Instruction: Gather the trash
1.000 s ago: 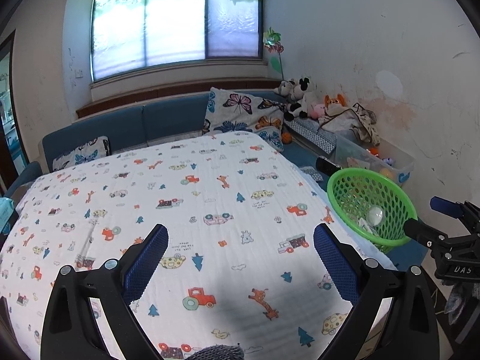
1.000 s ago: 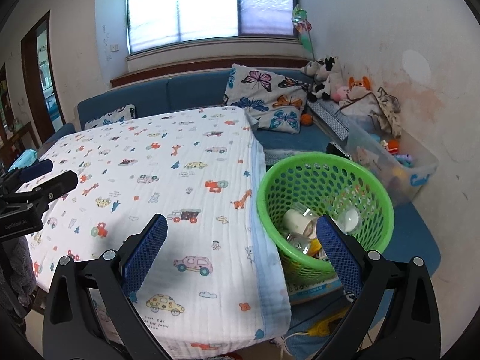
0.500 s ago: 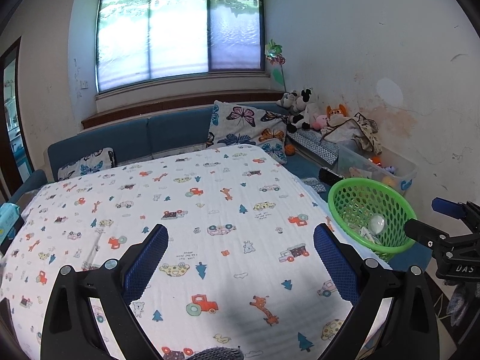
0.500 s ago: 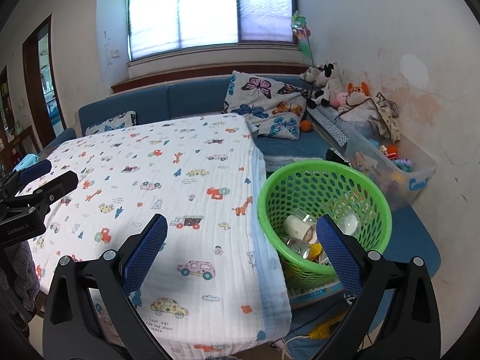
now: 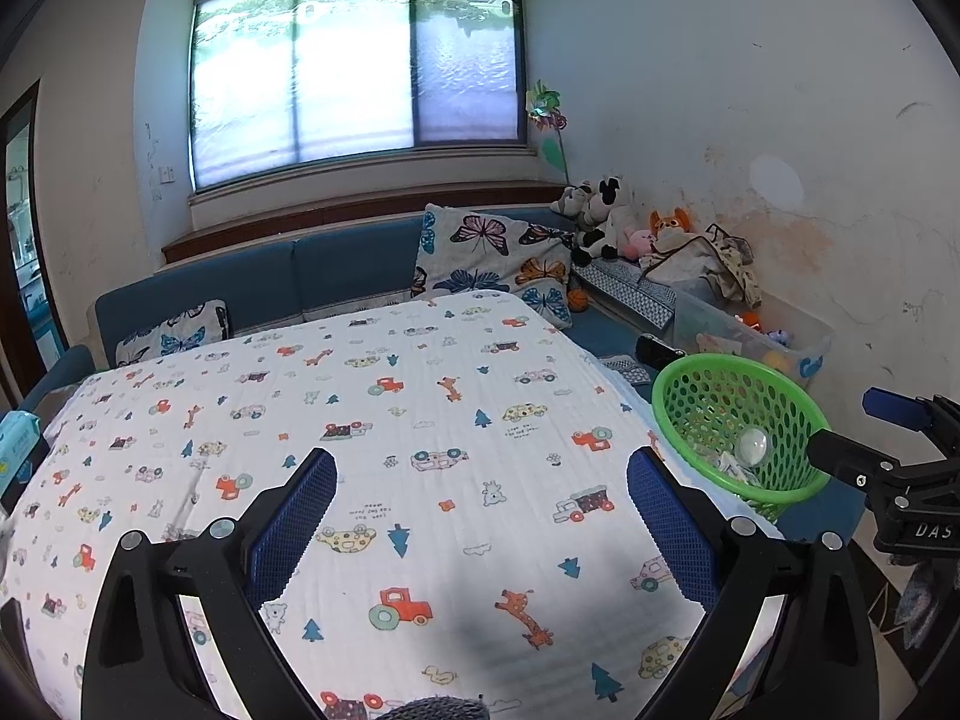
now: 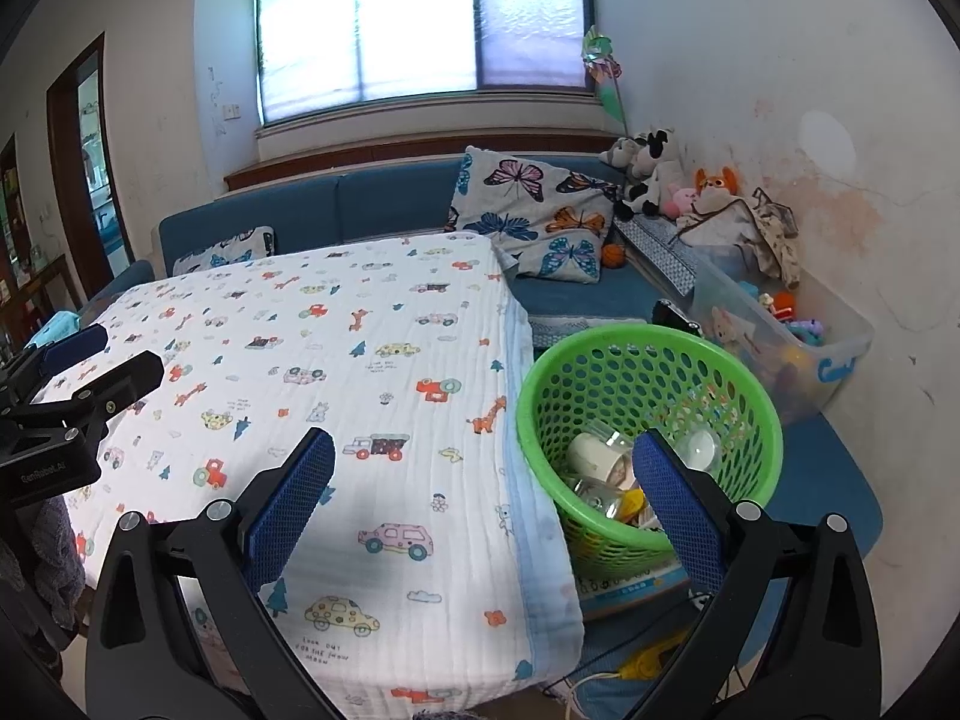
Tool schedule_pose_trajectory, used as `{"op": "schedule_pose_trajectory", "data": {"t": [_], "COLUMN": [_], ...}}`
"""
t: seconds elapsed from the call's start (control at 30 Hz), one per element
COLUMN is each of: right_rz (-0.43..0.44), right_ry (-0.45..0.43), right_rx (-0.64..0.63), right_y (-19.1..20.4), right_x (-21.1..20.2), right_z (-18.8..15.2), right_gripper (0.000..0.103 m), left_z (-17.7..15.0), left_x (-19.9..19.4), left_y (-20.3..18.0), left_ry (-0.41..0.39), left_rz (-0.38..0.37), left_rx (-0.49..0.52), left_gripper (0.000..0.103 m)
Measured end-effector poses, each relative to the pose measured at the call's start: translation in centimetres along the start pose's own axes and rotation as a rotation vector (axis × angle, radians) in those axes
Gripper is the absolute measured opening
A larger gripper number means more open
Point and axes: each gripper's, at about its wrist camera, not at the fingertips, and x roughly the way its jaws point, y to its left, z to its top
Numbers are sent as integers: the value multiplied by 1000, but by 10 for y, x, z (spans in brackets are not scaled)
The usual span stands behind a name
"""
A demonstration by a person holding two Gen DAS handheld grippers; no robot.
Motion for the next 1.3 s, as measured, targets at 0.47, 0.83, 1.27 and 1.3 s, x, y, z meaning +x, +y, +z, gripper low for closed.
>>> {"op": "schedule_pose_trajectory", "data": {"t": [0.47, 0.83, 1.27, 1.3], "right_rz": [-1, -1, 0, -2], "right_ry": [-1, -2, -1, -1], "right_rx": [0, 0, -1, -2], "right_y": [1, 1, 1, 1], "right_x": [-1, -1, -1, -1], "right_z": [1, 2, 1, 1], "right_gripper": [99, 99, 99, 99], "left_z": [0, -1, -2, -2], "left_x": [0, 0, -2, -2], "left_y": [0, -1, 0, -1], "left_ry": [-1, -3, -11, -10], "left_rz": [-7, -3, -18, -16], "left_rx": [3, 6, 7, 9], "left_gripper": [94, 94, 94, 94]}}
